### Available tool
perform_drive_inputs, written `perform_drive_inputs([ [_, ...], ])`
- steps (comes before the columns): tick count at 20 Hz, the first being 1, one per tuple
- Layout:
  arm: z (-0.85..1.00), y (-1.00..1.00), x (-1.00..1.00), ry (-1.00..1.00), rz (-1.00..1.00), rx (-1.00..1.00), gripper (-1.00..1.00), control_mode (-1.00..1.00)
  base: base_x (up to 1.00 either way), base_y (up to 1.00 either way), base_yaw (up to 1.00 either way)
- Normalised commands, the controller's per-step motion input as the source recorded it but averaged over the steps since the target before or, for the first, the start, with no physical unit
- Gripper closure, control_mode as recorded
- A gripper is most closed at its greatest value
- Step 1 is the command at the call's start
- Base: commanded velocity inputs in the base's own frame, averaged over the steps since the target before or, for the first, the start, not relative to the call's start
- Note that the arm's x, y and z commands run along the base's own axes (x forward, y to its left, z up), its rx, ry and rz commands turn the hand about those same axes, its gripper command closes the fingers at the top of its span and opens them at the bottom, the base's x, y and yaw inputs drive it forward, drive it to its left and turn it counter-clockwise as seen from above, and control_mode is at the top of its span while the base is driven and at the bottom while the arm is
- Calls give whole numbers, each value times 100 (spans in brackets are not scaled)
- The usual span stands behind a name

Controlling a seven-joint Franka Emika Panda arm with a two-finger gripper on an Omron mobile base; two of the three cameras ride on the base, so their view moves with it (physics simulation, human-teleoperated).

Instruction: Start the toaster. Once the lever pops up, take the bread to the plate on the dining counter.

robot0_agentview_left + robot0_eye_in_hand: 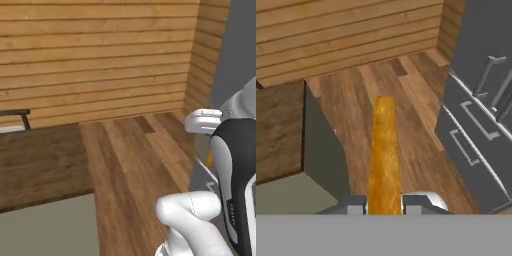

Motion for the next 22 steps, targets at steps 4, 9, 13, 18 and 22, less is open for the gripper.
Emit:
perform_drive_inputs([
  [4,0,0,0,0,0,0,100,100,100,-22,27],
  [9,0,0,0,0,0,0,100,100,100,-19,23],
  [13,0,0,0,0,0,0,100,100,100,-24,23],
  [18,0,0,0,0,0,0,100,100,100,-42,23],
  [22,0,0,0,0,0,0,100,100,100,-41,24],
])
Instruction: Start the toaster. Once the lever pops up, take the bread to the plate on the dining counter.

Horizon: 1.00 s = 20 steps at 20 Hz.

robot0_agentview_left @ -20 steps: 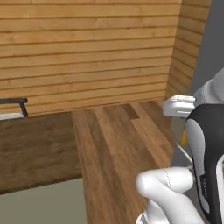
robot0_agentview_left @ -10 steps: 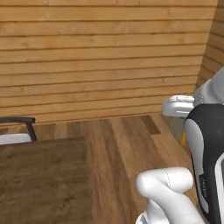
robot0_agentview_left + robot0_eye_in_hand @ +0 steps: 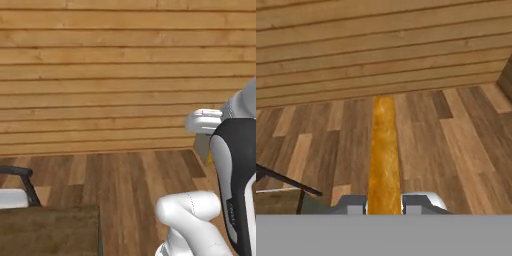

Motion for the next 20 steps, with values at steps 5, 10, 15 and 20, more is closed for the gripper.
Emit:
perform_drive_inputs([
  [5,0,0,0,0,0,0,100,100,100,-39,24],
  [10,0,0,0,0,0,0,100,100,100,-49,27],
  [15,0,0,0,0,0,0,100,100,100,-42,33],
  [20,0,0,0,0,0,0,100,100,82,-36,44],
])
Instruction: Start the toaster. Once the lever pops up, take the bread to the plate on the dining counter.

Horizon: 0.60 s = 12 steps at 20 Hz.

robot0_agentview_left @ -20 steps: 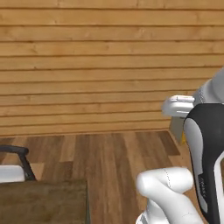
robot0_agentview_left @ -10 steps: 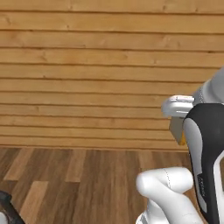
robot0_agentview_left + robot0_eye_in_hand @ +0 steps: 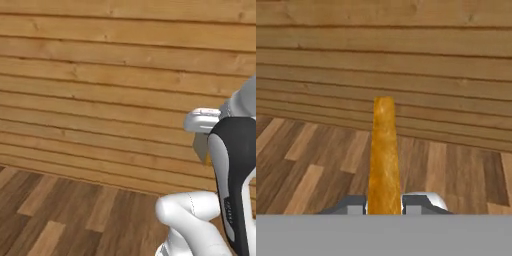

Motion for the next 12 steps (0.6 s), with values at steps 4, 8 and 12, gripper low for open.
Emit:
perform_drive_inputs([
  [4,0,0,0,0,0,0,100,100,76,-16,72],
  [8,0,0,0,0,0,0,100,100,75,-3,86],
  [12,0,0,0,0,0,0,100,100,65,-3,89],
])
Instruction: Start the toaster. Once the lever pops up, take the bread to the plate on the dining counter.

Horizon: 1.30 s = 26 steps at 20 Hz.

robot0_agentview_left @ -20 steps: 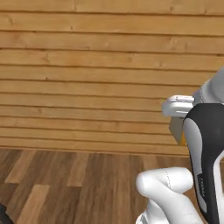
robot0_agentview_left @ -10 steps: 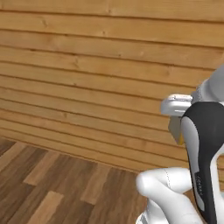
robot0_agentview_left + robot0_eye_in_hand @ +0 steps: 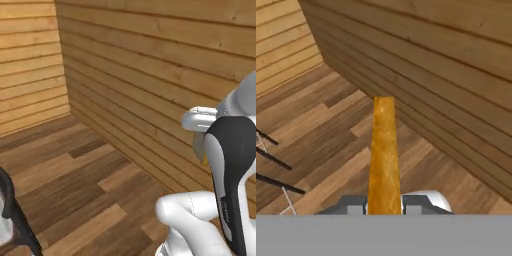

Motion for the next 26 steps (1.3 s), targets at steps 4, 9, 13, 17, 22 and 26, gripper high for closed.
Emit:
perform_drive_inputs([
  [4,0,0,0,0,0,0,100,100,75,-1,88],
  [9,0,0,0,0,0,0,100,100,89,-15,80],
  [13,0,0,0,0,0,0,100,100,87,-36,68],
  [17,0,0,0,0,0,0,100,100,71,-66,58],
  [22,0,0,0,0,0,0,100,100,54,-99,43],
  [26,0,0,0,0,0,0,100,100,54,-98,44],
])
